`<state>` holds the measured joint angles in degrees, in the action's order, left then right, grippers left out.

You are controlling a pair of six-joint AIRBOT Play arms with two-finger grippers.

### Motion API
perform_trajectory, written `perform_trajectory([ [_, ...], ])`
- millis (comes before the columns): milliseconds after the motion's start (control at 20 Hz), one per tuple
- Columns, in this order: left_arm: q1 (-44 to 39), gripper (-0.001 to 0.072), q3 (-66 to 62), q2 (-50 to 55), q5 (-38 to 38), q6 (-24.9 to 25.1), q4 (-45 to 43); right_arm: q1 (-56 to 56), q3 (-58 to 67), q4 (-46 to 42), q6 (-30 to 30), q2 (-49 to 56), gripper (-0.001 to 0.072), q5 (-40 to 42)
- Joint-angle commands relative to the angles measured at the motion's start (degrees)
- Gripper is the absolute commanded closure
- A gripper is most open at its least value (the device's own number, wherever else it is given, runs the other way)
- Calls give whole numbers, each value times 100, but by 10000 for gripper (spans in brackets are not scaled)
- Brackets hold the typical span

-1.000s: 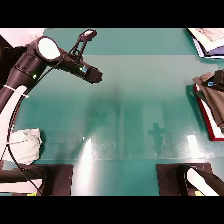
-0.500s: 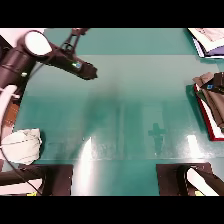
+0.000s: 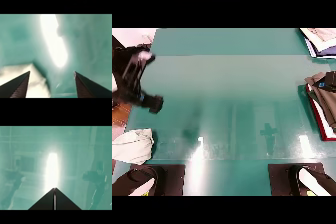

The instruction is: Fold the shirts.

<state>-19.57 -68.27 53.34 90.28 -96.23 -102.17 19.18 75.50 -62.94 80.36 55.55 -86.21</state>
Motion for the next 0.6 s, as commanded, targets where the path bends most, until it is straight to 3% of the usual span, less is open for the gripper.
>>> perform_trajectory([
  [0, 4, 59, 1681, -603, 238, -1008, -1285, -26, -2, -4, -170, -4, 689, 74],
  [250, 4, 59, 3274, -638, -136, -1698, -1624, -26, -2, -4, -203, -4, 689, 70],
  [550, 4, 61, 3755, -638, -872, -2155, -1655, -26, -2, -2, -203, -4, 690, 44],
])
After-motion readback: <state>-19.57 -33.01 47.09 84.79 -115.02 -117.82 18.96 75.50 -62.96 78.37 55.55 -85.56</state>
